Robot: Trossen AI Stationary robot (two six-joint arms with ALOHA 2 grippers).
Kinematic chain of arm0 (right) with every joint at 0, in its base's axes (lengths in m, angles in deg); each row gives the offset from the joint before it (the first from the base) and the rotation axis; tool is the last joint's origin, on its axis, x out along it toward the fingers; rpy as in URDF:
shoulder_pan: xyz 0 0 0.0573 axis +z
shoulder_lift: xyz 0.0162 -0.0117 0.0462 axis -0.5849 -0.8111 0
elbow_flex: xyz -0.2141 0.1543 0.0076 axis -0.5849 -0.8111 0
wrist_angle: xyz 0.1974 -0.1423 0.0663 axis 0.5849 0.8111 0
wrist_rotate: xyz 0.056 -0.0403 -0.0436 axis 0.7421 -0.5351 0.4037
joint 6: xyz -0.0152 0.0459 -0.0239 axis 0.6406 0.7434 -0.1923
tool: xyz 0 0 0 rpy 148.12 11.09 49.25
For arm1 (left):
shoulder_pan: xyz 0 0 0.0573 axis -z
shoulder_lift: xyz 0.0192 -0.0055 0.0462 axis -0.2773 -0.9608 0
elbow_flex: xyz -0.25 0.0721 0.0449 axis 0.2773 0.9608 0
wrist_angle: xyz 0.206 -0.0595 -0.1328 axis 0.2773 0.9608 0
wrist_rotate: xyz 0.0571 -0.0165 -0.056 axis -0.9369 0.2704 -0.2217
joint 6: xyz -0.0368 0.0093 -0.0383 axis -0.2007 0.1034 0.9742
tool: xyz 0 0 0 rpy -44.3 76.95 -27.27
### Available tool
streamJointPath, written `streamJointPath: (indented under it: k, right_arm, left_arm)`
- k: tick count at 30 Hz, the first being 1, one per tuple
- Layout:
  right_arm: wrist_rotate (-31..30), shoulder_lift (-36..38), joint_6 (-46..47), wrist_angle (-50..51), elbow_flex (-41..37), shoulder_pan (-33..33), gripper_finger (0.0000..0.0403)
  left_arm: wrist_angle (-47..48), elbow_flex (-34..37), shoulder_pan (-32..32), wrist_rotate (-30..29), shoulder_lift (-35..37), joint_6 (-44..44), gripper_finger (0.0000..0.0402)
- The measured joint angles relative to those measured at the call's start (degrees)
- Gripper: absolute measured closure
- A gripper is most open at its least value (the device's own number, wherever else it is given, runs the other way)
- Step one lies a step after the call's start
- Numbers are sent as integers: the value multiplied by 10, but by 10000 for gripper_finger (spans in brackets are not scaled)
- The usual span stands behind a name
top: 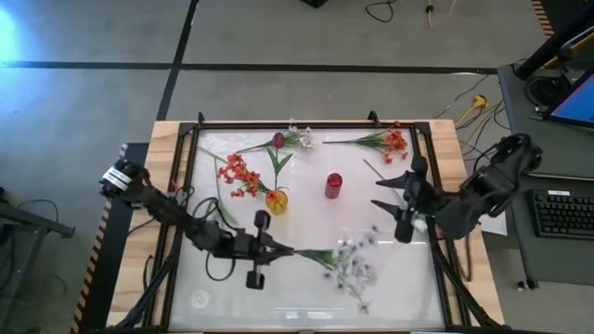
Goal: Sort flowers into vase by color
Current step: Put the left white flowers into the red flower vase
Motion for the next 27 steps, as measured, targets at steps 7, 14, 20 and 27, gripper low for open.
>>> streamJointPath:
  k: [7, 14, 20, 27]
  right_arm:
    - [16, -12, -66, -244, -159, 0, 202]
    - [136, -89, -376, -947, -340, -13, 202]
    - [244, -178, -424, -1134, -344, -53, 202]
    - [294, -244, -404, -1134, -282, -101, 202]
  left_arm:
    - [-97, 22, 2, 0, 3, -25, 402]
    - [-103, -4, -3, -1, -22, -56, 402]
    - [-102, -18, -7, -15, -31, -59, 401]
    - [-97, -18, -10, -36, -31, -59, 401]
